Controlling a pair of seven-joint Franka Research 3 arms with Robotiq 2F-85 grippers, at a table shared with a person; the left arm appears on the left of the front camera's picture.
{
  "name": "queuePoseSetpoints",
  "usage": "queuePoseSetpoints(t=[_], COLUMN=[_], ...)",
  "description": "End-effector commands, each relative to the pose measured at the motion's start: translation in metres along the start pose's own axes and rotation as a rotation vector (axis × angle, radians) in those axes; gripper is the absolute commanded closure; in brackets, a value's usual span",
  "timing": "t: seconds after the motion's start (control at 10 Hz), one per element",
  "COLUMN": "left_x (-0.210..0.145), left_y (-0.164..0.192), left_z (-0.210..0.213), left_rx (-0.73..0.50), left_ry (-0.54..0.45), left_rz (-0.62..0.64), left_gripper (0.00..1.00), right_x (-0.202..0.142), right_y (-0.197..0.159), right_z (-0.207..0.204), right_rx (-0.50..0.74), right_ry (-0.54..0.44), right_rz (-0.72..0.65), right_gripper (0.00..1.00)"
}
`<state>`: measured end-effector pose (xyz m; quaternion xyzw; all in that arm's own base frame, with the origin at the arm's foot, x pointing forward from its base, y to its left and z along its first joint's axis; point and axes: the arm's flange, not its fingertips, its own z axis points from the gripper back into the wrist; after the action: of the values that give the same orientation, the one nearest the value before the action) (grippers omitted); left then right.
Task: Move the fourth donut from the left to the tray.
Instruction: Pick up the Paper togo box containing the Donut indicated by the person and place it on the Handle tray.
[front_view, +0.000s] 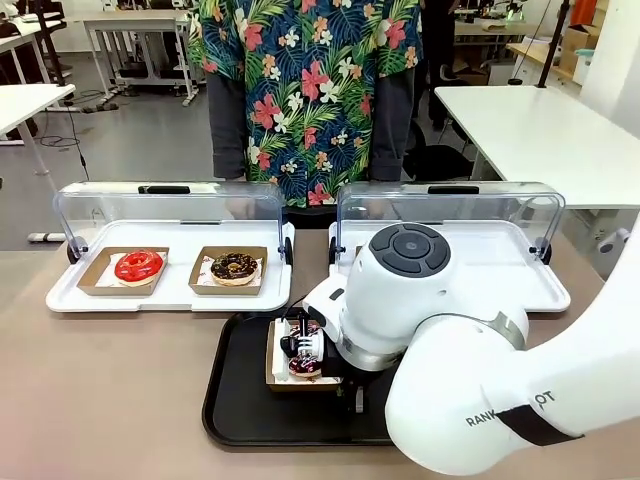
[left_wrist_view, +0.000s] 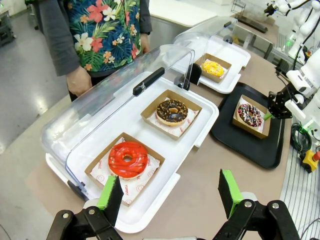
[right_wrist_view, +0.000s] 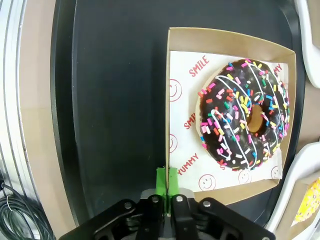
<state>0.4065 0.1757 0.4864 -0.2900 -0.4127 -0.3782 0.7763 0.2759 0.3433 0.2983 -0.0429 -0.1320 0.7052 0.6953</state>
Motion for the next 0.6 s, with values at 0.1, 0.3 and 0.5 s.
queuePoseSetpoints(t=[0.1,0.3,0.5], left_x=[0.002,0.002,0.002], left_y=[-0.001,-0.001,-0.001], left_z=[0.000,0.000,0.000], left_rx=[-0.002,-0.002,-0.002], left_ry=[-0.026,-0.026,-0.026], left_rz=[0.000,0.000,0.000], left_gripper=[0.00,0.00,0.00], right_x=[-0.036,-0.035,-0.034], right_y=[0.026,0.024,0.018], right_z=[-0.002,0.009,0.035], right_rx=[0.015,0.007,-0.024], right_ry=[-0.005,-0.007,-0.031], right_rz=[-0.005,-0.009,-0.018], right_gripper=[0.41,0.00,0.00])
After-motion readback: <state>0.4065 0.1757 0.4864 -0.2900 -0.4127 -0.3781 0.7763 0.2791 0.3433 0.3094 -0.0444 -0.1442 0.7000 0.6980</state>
